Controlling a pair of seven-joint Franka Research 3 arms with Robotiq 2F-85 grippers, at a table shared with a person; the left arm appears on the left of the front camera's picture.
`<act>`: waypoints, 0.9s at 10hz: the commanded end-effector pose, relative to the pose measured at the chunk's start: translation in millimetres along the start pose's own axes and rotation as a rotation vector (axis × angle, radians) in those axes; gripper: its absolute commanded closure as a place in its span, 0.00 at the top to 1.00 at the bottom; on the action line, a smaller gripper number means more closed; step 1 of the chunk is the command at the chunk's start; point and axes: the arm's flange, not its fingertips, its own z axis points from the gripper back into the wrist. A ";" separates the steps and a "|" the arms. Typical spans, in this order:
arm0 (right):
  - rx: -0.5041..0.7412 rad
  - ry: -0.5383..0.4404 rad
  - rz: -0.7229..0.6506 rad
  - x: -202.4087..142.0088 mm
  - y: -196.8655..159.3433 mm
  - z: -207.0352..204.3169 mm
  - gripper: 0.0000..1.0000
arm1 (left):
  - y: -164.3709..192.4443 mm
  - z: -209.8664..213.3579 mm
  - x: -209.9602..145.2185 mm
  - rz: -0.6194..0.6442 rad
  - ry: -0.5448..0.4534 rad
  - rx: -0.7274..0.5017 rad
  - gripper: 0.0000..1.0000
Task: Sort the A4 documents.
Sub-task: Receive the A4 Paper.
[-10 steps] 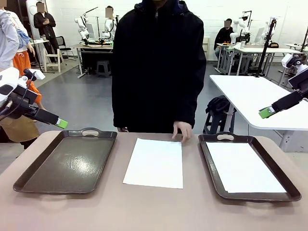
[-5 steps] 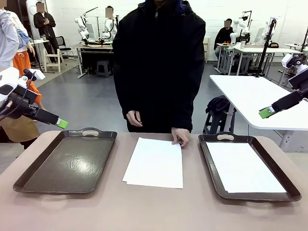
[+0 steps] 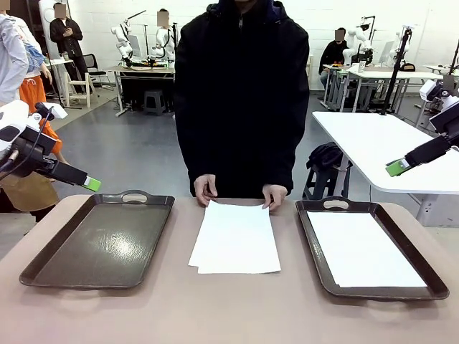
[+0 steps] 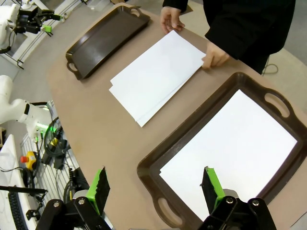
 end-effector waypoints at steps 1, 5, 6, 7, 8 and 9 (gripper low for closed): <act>0.005 0.000 0.006 -0.2 0.3 -0.7 1.00 | 1.6 -0.2 -1.9 -0.001 -0.005 -0.008 1.00; 0.005 0.000 0.006 -0.2 0.3 -0.7 1.00 | 1.6 -0.2 -1.9 -0.001 -0.005 -0.008 1.00; 0.005 0.000 0.006 -0.2 0.3 -0.7 1.00 | 1.6 -0.2 -1.9 -0.001 -0.005 -0.008 1.00; 0.005 0.000 0.006 -0.2 0.3 -0.7 1.00 | 1.6 -0.2 -1.9 -0.001 -0.005 -0.008 1.00; 0.005 0.000 0.006 -0.2 0.3 -0.7 1.00 | 1.6 -0.2 -1.9 -0.001 -0.005 -0.008 1.00; 0.005 0.000 0.006 -0.2 0.3 -0.7 1.00 | 1.6 -0.2 -1.9 -0.001 -0.005 -0.008 1.00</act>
